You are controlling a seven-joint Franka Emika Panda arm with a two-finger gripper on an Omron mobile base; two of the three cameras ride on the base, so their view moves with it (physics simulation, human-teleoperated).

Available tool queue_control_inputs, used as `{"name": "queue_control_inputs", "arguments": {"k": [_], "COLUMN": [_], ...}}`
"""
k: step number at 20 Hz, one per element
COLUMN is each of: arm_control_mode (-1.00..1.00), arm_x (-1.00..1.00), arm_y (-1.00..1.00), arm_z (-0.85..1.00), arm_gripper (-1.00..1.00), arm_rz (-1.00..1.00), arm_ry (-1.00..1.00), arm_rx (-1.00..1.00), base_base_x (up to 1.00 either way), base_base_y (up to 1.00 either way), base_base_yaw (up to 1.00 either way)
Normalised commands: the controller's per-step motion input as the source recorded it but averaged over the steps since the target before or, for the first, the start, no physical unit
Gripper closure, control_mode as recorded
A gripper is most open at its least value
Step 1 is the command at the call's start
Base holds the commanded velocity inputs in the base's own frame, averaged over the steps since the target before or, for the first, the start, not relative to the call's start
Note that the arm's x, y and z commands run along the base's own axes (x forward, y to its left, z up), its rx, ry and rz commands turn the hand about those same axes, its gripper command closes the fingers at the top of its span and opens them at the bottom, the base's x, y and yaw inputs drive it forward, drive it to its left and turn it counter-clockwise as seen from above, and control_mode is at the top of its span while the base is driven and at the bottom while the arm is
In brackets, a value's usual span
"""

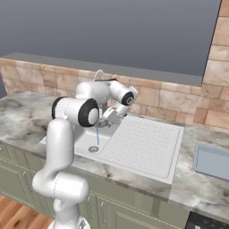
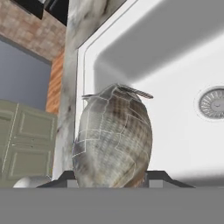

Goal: Take the fish out of the fridge, briefly rinse it in the sink, and place it on the tray next to the sink.

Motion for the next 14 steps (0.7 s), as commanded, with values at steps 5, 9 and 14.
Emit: {"name": "queue_control_inputs", "arguments": {"k": [5,9,14], "arm_control_mode": [-1.0,-1.0,-1.0], "arm_x": [-0.45,0.01,0.22], "arm_y": [0.0,0.01,0.15], "arm_z": [0.0,0.0,-0.03], "arm_gripper": [1.0,1.0,1.0], "arm_rz": [0.0,0.0,-0.02], "arm_ry": [-0.21,0.0,0.0], "arm_rx": [0.0,0.0,0.0], "base_base_x": [0.0,0.0,0.0], "base_base_y": [0.0,0.0,0.0], "base_base_yaw": [0.0,0.0,0.0]}}
